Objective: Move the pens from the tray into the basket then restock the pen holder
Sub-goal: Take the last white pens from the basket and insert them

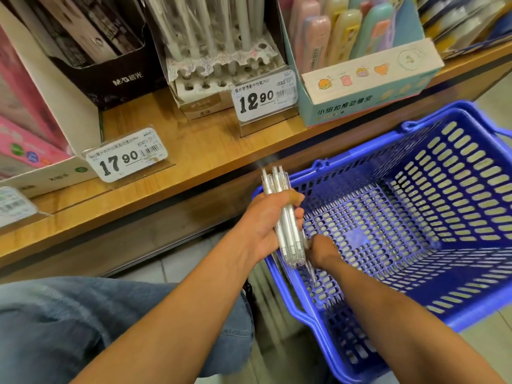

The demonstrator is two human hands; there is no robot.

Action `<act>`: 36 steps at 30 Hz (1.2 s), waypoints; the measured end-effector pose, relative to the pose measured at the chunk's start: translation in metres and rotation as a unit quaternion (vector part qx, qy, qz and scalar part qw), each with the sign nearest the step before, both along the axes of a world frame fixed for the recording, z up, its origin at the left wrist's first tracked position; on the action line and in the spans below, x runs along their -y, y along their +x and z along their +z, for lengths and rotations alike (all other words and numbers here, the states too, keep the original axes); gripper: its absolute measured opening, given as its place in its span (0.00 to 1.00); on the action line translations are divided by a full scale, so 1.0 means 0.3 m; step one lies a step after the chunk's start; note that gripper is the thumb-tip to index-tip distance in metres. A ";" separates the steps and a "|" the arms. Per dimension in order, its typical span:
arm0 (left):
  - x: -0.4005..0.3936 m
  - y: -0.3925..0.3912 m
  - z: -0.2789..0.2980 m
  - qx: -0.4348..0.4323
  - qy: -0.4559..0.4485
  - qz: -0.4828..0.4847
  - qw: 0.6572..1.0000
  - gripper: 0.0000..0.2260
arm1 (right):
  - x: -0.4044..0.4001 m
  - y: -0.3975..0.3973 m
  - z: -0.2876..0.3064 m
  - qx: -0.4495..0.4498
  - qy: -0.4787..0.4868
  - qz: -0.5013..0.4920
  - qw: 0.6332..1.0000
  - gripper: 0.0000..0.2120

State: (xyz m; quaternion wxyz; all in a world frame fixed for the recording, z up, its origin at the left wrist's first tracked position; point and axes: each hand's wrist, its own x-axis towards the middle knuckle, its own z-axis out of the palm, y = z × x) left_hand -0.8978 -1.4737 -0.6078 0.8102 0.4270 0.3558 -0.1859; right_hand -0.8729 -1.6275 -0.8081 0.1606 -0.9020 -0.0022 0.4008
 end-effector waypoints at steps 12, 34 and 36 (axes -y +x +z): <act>0.034 0.017 0.003 0.014 -0.009 -0.025 1.000 0.14 | 0.029 0.021 0.665 0.034 0.485 -0.253 0.837 0.12; -0.031 -0.004 0.004 -0.046 0.051 -0.044 0.997 0.03 | -0.091 0.004 -0.041 0.036 -0.017 0.012 0.999 0.14; -0.031 -0.003 0.008 -0.044 0.057 -0.048 0.996 0.01 | -0.104 0.019 -0.048 0.030 -0.029 0.041 0.998 0.12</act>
